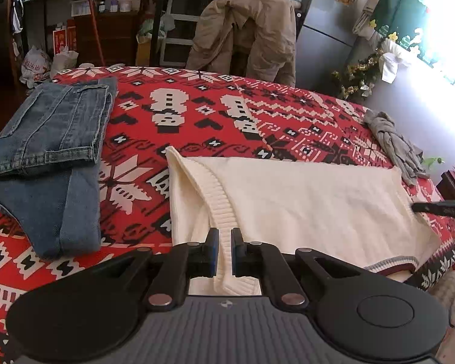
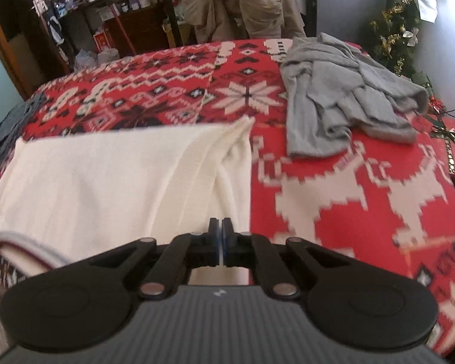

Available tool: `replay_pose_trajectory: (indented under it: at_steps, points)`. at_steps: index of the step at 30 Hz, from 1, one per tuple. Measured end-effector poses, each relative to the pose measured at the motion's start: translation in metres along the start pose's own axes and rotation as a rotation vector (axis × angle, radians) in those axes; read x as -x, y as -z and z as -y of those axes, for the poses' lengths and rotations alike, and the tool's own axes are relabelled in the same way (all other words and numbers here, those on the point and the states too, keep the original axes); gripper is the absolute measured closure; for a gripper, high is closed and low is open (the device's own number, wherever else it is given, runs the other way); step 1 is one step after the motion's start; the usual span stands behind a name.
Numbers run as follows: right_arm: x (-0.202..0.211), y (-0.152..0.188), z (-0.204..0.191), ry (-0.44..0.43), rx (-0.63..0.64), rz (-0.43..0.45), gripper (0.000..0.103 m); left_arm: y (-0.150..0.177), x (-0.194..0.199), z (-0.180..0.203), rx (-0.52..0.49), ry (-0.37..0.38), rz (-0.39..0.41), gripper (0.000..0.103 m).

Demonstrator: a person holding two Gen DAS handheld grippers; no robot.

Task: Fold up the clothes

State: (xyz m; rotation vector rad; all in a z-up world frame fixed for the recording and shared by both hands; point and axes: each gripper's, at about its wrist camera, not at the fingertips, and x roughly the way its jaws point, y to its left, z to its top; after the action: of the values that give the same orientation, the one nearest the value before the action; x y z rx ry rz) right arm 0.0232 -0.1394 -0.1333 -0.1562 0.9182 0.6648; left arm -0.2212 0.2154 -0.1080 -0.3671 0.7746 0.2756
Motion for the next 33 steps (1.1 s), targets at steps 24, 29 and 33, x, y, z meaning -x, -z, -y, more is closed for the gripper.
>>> replay_pose_trajectory:
  at_steps: [24,29,33]
  points:
    - [-0.016,-0.027,0.021,-0.023,-0.064,0.037,0.096,0.005,-0.014,0.002,-0.015,-0.005,-0.066,0.097]
    - [-0.043,-0.046,0.023,-0.045,-0.123,0.015,0.098,0.008,-0.01,0.0,-0.007,-0.012,-0.073,0.097]
    - [-0.03,-0.031,0.025,-0.054,-0.115,-0.019,0.098,0.011,-0.008,-0.003,0.001,-0.013,-0.076,0.094]
